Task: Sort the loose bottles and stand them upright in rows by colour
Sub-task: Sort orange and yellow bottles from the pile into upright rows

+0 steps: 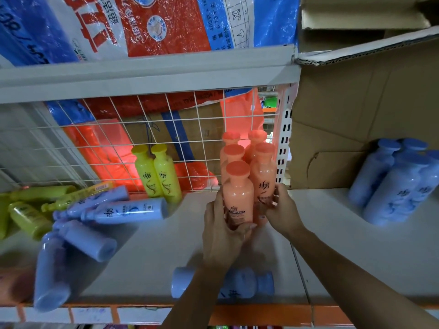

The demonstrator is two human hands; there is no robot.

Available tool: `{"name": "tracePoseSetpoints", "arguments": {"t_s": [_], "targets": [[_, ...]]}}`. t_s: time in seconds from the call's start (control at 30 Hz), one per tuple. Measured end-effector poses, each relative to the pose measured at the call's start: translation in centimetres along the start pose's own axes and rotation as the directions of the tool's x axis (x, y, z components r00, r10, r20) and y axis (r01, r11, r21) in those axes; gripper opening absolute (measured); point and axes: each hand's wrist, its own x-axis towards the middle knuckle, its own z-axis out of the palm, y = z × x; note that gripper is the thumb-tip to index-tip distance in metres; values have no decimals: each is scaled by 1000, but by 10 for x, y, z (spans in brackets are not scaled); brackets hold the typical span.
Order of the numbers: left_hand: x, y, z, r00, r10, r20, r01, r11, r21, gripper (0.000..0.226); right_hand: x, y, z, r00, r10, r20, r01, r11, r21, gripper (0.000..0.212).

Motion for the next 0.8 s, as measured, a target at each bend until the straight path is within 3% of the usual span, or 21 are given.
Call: {"name": "tracePoseSetpoints", "arguments": {"t_s": [0.37,0.63,0.8], "targets": [[2,0,1,1000,-16,-10,16,999,-48,102,0,2,4,998,-49,-43,48,998,-30,42],[-10,11,4,997,-44,-58,36,992,-124,81,-9,-8,4,999,-4,-40,1,998,-64,49],[-12,32,16,980,-88,-179,88,996,-8,100,-8,-8,1,998,58,-16,-59,996,-70,42]]}}
